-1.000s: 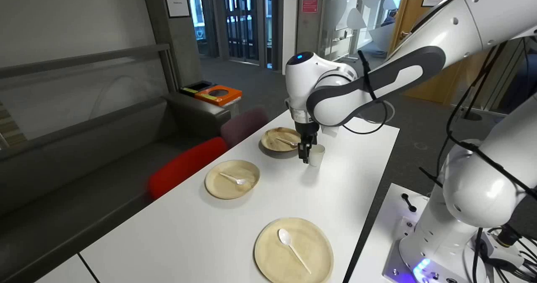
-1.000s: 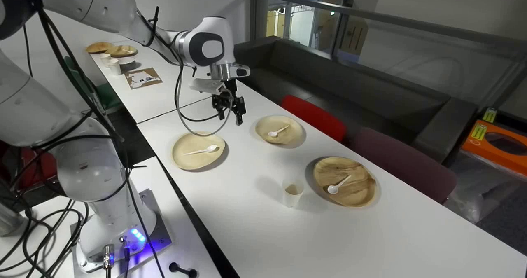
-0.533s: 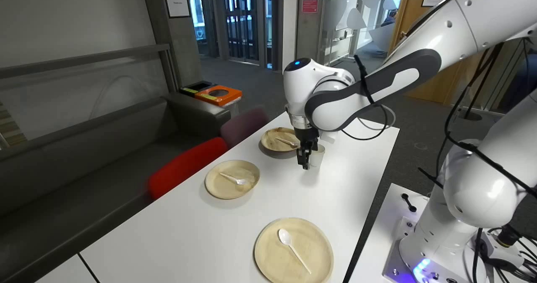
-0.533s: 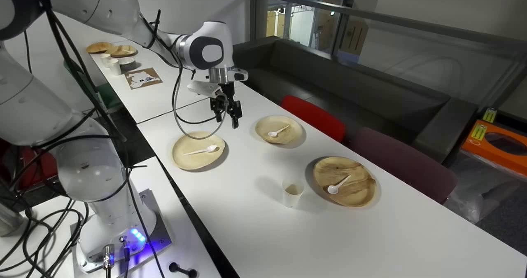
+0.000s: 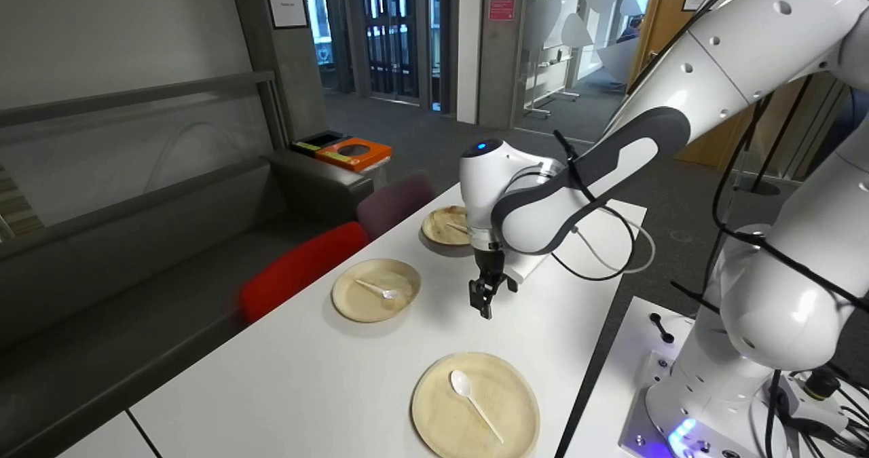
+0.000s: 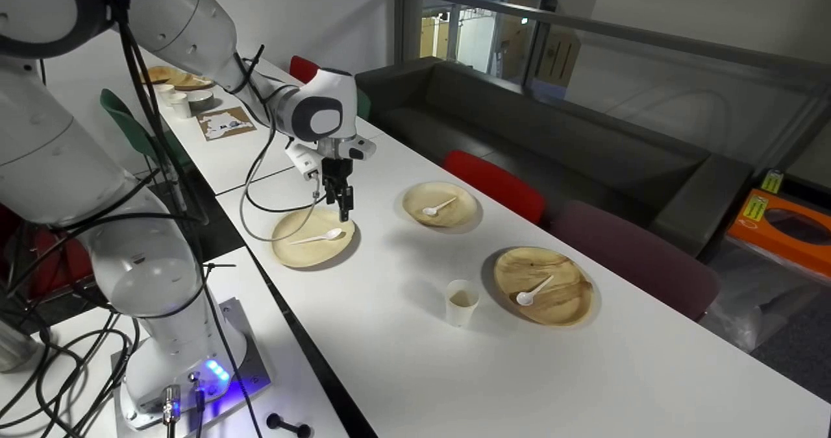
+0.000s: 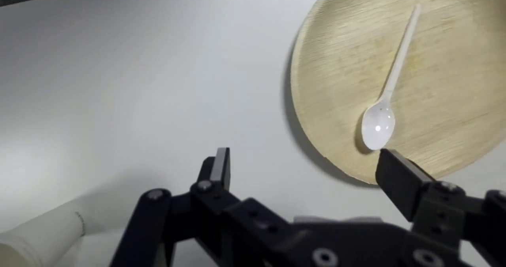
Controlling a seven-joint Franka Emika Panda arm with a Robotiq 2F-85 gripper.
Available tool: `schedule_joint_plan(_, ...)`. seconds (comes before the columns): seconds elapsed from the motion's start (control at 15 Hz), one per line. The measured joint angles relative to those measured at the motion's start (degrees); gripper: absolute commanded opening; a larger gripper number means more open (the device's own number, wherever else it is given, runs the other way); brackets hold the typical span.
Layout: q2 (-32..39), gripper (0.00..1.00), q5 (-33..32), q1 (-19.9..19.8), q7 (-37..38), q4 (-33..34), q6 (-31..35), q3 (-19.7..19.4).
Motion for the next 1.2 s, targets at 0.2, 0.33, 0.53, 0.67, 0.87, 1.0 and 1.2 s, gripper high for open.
schedule_joint_plan(0.2,1.5,1.0,3.5,1.5,5.7,-1.5,5.6,2.0)
schedule_joint_plan(0.33,2.9,1.0,3.9,2.7,8.9,-1.7,8.2,3.6)
schedule_joint_plan(0.53,3.6,1.0,3.8,3.2,9.4,-1.7,8.5,4.0)
schedule_joint_plan(0.67,3.6,1.0,3.8,3.1,9.4,-1.7,8.5,3.6)
schedule_joint_plan(0.87,3.7,1.0,3.8,3.2,9.5,-1.7,8.5,3.5)
schedule_joint_plan(1.0,4.3,1.0,3.7,3.3,9.8,-1.6,8.5,4.0)
schedule_joint_plan(1.2,6.7,1.0,3.4,4.3,10.9,-0.8,9.1,5.7)
